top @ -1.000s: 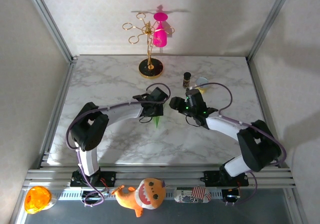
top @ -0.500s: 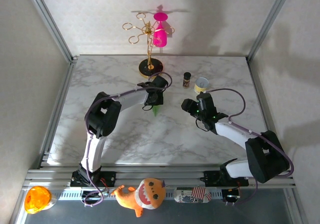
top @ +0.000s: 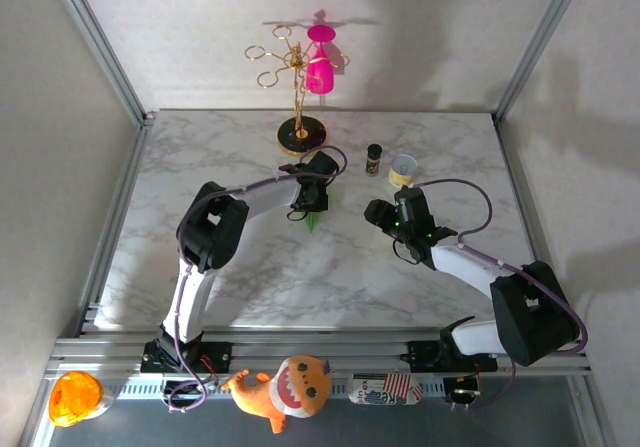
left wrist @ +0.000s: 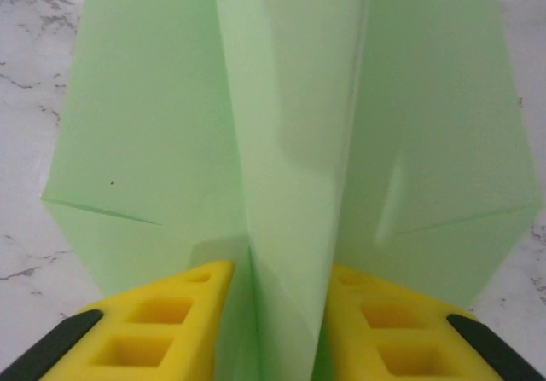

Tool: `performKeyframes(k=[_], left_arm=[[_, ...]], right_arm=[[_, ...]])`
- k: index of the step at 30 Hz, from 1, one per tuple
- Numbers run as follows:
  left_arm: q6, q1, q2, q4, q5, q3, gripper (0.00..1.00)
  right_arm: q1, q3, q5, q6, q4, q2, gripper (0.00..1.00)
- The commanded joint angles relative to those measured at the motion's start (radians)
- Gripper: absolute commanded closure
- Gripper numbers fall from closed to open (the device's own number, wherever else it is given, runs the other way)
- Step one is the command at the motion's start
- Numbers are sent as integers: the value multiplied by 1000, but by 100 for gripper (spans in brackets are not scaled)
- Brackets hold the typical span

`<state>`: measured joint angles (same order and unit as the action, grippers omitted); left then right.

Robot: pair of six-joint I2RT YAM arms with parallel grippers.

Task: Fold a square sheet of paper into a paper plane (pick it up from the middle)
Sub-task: Move the paper plane to the center of the table.

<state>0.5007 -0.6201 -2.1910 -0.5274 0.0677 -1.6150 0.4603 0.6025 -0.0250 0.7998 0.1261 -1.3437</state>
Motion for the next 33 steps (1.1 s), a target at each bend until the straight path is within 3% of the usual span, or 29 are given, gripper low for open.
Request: performKeyframes(k=[1, 21, 33], left_arm=[[9, 3, -29, -33, 8, -14, 67], [81, -26, -141, -59, 113, -20, 56], [93, -26, -52, -66, 109, -80, 54]], right_arm=[[-6, -12, 6, 7, 6, 17, 32], [-6, -4, 19, 13, 14, -12, 33], [-6, 10, 16, 9, 0, -22, 33]])
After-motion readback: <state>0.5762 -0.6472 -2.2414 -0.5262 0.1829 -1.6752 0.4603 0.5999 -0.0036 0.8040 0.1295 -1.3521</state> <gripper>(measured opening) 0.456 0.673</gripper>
